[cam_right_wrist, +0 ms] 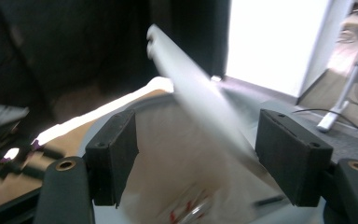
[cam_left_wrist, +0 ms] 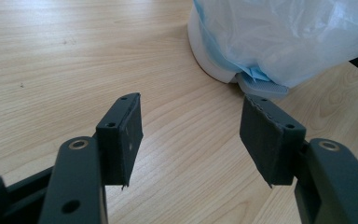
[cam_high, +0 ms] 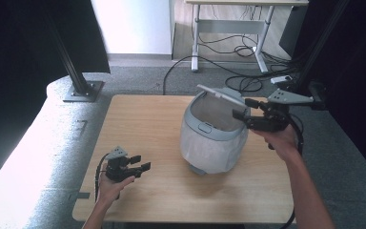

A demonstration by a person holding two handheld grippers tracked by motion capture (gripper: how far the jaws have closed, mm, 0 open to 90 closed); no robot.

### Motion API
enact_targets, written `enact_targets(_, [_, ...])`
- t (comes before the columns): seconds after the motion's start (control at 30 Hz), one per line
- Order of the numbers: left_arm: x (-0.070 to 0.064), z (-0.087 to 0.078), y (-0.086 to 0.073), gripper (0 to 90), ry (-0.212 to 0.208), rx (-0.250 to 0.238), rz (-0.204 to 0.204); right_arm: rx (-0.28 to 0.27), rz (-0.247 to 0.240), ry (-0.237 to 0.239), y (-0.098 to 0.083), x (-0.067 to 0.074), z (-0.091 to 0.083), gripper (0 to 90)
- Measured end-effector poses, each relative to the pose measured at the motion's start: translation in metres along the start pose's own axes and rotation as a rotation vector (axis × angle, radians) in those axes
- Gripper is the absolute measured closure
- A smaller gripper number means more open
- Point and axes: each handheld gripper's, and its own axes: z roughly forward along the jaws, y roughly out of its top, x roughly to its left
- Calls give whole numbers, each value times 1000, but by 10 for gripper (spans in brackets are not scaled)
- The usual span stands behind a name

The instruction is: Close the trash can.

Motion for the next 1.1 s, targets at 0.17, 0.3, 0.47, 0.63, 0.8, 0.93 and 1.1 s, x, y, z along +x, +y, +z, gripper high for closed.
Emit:
enact_targets(0.17, [-2,2,-1,394,-4,9,1,33,11,61,-10,13,10,288])
enact_targets(0.3, [-1,3,-2,394,-3,13,-1,75,42,41,-15,12,24,292])
enact_targets(0.47, [1,2,-2,394,0,13,-5,93,32,-33,-17,15,43,297])
enact_targets(0.63, [1,2,-3,395,3,16,-5,102,-9,-111,-15,26,54,293])
enact_targets(0.8, [0,3,-3,395,3,17,-1,117,-42,-156,-15,33,56,324])
enact_targets(0.93, [0,3,-3,395,4,17,-1,114,-42,-152,-15,33,56,322])
enact_targets(1.1, [4,0,-3,395,7,7,-13,90,-25,-144,-19,30,50,287])
